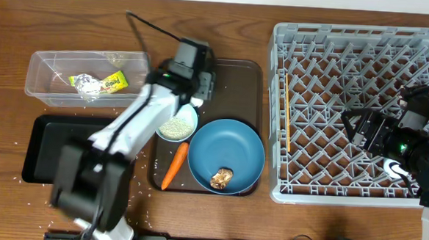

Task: Sort waste into correct bins and load items into the dishwasher rack
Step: 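Drop the wrapper into the clear plastic bin, then grasp the white tissue and drop it into the clear bin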

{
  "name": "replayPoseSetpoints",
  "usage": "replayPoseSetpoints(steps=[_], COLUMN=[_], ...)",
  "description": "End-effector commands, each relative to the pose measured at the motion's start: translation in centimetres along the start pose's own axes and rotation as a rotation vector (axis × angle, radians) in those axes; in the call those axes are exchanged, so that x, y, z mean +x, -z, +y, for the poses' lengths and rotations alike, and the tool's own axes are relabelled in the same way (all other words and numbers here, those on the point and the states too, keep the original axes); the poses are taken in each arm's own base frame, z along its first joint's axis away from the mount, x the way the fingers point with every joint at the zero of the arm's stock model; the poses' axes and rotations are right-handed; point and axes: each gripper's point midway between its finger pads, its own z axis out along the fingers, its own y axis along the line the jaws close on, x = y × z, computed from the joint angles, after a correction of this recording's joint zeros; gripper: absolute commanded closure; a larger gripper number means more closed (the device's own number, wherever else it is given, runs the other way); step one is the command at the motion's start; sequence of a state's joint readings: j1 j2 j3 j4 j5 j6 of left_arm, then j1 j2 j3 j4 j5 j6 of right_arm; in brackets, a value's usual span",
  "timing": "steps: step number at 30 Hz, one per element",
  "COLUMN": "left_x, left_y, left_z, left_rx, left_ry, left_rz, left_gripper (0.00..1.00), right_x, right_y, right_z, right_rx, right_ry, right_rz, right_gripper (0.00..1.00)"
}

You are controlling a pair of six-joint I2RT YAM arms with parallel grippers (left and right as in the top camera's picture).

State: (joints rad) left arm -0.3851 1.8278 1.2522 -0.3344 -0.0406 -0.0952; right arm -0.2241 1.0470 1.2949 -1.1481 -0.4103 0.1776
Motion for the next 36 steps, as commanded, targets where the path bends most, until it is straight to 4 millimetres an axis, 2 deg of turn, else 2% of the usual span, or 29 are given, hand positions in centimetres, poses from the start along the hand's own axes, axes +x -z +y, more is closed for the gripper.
replayPoseSetpoints(steps=[1,3,4,11,14,16,17,18,20,22,28,30,33,36], left_x=[1.1,1.5,1.8,3.5,4.4,4.5,4.2,3.8,2.5,0.8,-3.6,-4.4,-3.8,-2.9], left_y=[-2.8,-3.8,-4.4,-6.5,-7.3,-7.4,-7.2,-7.0,-6.1,-4.4,3.1,5.7,8.5,9.0], left_z=[-0.1,-0.2,-0.2,-0.2,-0.1,-0.1,-0.2,-0.2,-0.3,-0.5,0.1,1.5,4.7,8.9], left_rx=[-0.026,-0.026,-0.027,-0.033,-0.033,-0.033,-0.032,-0.031,-0.026,-0.02,-0.018,-0.064,-0.159,-0.25], left_ry=[-0.084,-0.091,-0.092,-0.097,-0.1,-0.1,-0.099,-0.098,-0.094,-0.089,-0.065,-0.05,0.005,0.11], left_rz=[0.032,0.04,0.046,0.095,0.124,0.126,0.115,0.104,0.072,0.026,-0.126,-0.159,-0.147,-0.116], left_gripper=[0.29,0.3,0.34,0.44,0.54,0.75,0.8,0.81,0.85,0.86,0.86,0.86,0.86,0.89], right_x=[0.1,0.1,0.1,0.1,0.1,0.1,0.1,0.1,0.1,0.1,0.3,0.3,0.3,0.3], right_y=[-0.1,-0.1,-0.1,-0.1,-0.1,-0.1,-0.1,-0.1,-0.1,-0.1,-0.1,-0.1,-0.1,-0.1], right_z=[0.2,0.2,0.2,0.2,0.2,0.2,0.2,0.2,0.2,0.2,0.1,0.1,0.1,0.1], right_rx=[-0.002,-0.002,-0.002,-0.002,-0.002,-0.002,-0.002,-0.002,-0.002,-0.002,-0.001,0.0,-0.001,-0.001], right_ry=[0.017,0.017,0.017,0.017,0.017,0.018,0.017,0.017,0.017,0.017,0.018,0.019,0.018,0.021], right_rz=[0.005,0.005,0.005,0.005,0.004,0.004,0.004,0.004,0.005,0.006,0.013,0.012,0.012,0.013], right_gripper=[0.16,0.16,0.16,0.16,0.16,0.16,0.16,0.16,0.15,0.16,0.15,0.15,0.14,0.14])
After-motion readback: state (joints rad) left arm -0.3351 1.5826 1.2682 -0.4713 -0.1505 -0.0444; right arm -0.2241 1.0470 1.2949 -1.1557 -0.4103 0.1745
